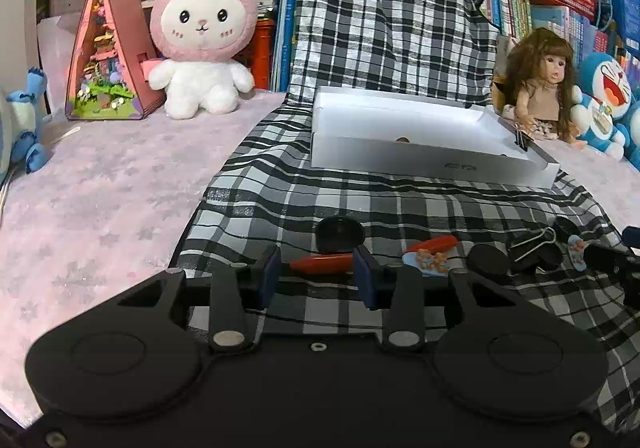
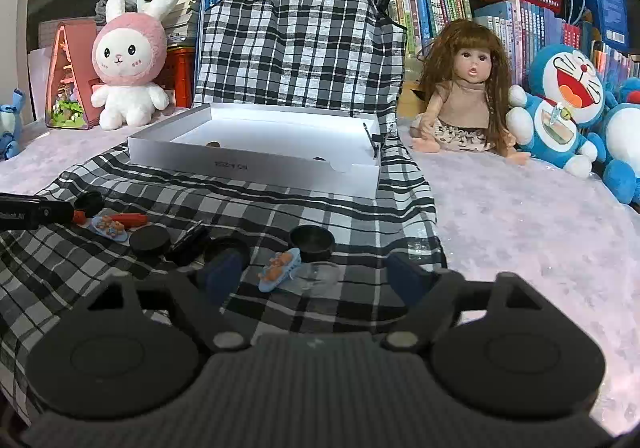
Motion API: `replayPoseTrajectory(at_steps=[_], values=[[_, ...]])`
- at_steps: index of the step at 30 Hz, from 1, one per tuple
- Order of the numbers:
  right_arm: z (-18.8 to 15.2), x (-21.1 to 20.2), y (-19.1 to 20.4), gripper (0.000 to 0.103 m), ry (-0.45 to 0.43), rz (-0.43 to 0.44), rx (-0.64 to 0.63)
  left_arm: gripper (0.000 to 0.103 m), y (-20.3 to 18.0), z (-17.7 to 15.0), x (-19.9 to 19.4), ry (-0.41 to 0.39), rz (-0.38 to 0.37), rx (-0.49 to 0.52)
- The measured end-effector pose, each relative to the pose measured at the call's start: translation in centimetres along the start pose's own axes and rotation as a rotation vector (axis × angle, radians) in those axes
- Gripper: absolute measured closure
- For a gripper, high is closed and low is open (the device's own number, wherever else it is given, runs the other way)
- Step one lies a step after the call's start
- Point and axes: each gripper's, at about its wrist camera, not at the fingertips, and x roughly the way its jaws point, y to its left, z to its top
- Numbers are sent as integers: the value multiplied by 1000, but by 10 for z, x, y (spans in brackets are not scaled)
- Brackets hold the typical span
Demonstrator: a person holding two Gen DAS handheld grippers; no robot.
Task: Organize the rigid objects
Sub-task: 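Move the left gripper to the red sausage while the right gripper approaches the clear cup, then grasp the red toy sausage with the left gripper while the right gripper grasps the clear plastic cup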
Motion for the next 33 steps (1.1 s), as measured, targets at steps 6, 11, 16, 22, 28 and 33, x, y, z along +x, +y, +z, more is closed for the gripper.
replayPoseTrajectory(at_steps=[6,11,16,22,28,33], values=[[-2,2,3,37,21,-18,-33,64,-9,-4,6,17,-5,38],[-1,3,6,43,25,-15,-48,62,-15,-6,12,14,-1,84],[-1,3,7,47,25,-29,-48,61,-16,-5,16,10,-7,103],[-2,1,5,54,9,-53,-32,60,-15,-4,20,10,-16,113],[-2,-1,-2,56,-3,-81,-7,57,-5,-9,7,15,-29,141],[-3,1,-2,60,-3,-89,-1,54,3,-13,-1,13,-6,157]])
